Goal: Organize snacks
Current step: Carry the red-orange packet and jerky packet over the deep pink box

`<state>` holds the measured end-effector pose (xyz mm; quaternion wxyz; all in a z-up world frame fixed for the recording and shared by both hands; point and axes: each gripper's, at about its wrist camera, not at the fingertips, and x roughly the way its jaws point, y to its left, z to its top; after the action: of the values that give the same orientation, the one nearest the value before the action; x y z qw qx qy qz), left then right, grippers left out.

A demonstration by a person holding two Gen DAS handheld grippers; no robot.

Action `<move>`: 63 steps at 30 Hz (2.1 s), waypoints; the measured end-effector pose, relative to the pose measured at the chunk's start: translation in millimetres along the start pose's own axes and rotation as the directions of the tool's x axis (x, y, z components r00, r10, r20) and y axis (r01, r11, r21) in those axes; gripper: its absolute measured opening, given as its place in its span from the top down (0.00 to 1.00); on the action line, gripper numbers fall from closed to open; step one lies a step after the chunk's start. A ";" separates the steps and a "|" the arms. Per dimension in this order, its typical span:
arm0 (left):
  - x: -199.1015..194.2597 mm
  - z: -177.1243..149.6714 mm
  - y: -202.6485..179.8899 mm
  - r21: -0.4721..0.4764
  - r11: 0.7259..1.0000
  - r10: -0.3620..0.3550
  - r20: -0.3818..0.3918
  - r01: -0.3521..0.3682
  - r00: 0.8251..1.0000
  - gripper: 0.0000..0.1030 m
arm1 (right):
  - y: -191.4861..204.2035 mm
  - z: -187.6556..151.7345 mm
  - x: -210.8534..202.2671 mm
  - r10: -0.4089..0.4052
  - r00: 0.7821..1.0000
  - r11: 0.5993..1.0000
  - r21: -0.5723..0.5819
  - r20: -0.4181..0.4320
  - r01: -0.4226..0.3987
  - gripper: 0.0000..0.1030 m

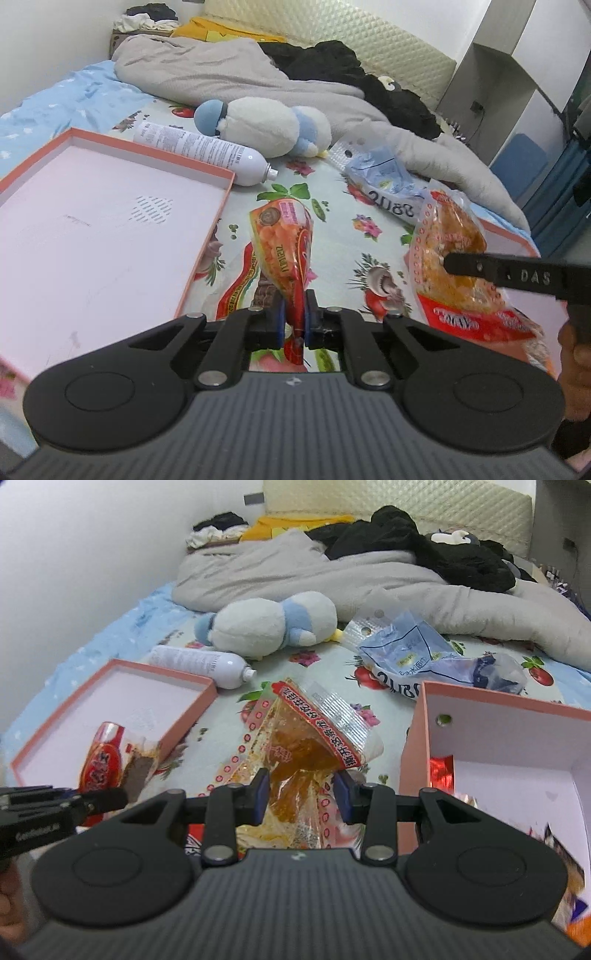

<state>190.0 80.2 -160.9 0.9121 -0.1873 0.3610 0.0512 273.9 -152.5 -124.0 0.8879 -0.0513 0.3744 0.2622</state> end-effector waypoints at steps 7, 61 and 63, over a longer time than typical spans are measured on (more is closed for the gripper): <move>-51.4 -13.2 -15.0 0.000 1.000 -0.014 0.016 0.014 1.000 0.90 | 0.7 -21.6 -54.1 0.014 1.000 0.996 0.086 0.025 -0.016 0.62; -122.7 -58.0 -233.9 0.183 0.936 -0.269 -0.175 0.300 0.947 0.90 | -61.7 -135.6 -236.4 -0.227 0.970 0.929 0.318 0.089 0.188 0.61; -112.4 -55.6 -239.0 0.189 0.934 -0.271 -0.183 0.304 0.945 0.90 | -69.6 -134.3 -234.0 -0.238 0.967 0.924 0.327 0.087 0.198 0.61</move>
<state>126.6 -157.1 -49.1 0.8939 -0.1420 0.4024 -0.1371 87.0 -350.7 -65.4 0.9300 0.0667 0.3471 0.1011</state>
